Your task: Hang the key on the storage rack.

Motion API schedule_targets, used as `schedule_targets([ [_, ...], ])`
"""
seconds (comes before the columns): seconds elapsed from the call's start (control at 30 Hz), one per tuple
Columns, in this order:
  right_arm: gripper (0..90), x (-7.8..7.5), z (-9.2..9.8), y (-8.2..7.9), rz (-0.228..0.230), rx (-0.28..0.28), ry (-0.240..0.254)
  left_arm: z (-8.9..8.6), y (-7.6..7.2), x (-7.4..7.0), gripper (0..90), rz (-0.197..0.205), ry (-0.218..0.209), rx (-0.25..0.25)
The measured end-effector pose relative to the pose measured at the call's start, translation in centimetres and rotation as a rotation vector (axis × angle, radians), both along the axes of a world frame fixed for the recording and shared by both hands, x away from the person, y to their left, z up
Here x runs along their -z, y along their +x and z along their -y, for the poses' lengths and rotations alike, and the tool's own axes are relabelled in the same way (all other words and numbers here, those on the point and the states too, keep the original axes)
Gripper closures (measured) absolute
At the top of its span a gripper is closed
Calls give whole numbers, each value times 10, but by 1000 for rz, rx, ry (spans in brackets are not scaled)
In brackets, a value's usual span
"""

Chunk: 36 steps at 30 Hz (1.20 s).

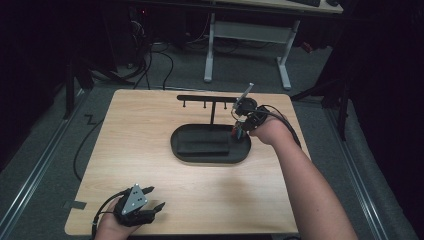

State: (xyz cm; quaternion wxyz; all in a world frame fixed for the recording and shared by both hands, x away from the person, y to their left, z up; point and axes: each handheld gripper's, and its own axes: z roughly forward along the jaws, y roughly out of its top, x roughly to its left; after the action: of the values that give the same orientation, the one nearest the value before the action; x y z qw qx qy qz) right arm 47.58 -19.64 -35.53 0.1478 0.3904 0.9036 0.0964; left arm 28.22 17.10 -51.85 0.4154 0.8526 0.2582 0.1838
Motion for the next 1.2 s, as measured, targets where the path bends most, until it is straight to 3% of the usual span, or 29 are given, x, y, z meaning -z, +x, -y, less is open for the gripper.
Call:
schedule_targets([
  [0.27, 775, -1, 12, -7, 14, 34, 35, 1, 0, 0, 360, -5, 8, 4],
  [0.3, 708, 0, 15, -9, 16, 44, 50, 1, 0, 1, 360, -5, 8, 5],
  [0.47, 533, 6, 24, -17, 24, 74, 85, 2, 0, 1, 359, -6, 11, 6],
  [0.67, 381, 16, 34, -30, 51, 88, 134, 4, 1, 2, 358, -11, 18, 10],
  [0.87, 333, 30, 48, -47, 74, 94, 167, 5, 1, 3, 358, -12, 16, 10],
  [0.97, 331, 40, 56, -56, 121, 121, 166, 7, 1, 4, 357, -16, 20, 12],
  [1.13, 298, 56, 72, -71, 126, 143, 199, 7, 0, 4, 356, -17, 26, 11],
  [1.2, 294, 61, 78, -78, 152, 147, 204, 8, 0, 4, 356, -20, 24, 10],
])
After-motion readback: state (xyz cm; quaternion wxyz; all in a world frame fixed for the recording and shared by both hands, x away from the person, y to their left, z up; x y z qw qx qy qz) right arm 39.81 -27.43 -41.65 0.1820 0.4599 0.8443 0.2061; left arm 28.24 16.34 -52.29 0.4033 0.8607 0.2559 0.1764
